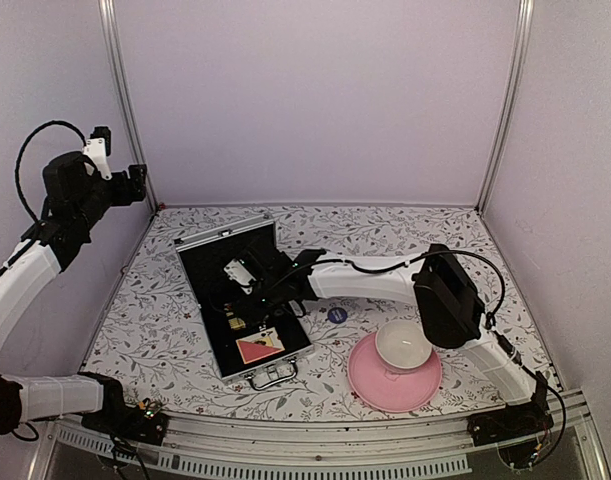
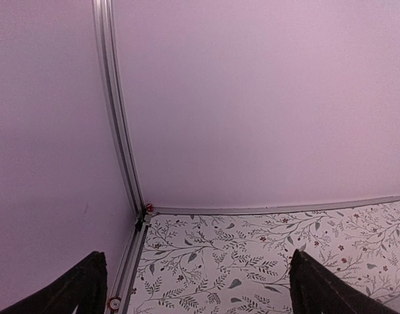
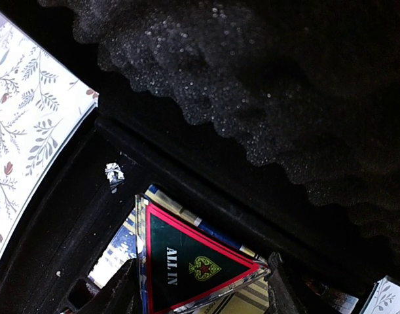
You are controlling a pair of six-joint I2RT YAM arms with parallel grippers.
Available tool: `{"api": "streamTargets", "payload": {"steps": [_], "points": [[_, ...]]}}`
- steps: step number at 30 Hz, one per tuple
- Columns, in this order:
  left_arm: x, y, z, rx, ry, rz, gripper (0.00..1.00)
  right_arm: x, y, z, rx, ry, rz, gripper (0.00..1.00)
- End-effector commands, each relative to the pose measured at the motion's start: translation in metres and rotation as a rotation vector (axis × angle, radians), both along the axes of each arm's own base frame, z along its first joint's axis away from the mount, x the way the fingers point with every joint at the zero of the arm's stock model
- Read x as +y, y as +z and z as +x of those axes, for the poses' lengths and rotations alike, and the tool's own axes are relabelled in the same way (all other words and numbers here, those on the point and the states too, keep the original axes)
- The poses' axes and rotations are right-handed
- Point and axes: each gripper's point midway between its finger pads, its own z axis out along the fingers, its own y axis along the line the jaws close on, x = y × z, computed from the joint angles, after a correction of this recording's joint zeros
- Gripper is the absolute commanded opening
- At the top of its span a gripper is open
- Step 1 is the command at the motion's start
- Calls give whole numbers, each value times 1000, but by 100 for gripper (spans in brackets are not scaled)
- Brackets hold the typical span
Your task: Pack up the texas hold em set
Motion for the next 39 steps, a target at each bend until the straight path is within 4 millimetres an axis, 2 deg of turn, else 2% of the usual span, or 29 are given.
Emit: {"api": "streamTargets", "payload": {"steps": [1,15,26,34,39], "points": [[3,1,2,-13,7,4,97,2,-15,6,-28,-1,-23,58],[1,-1,3,-8,0,2,97,2,-18,7,-22,-14,-22,65],[1,0,3,-8,-1,2,97,3,-13,6,-23,-11,-12,72],[0,-1,3,-7,-4,2,97,8,13,3,-22,13,35,77],[0,-1,4,-6,-6,2,97,9,37,-3,-19,38,69,86]]}}
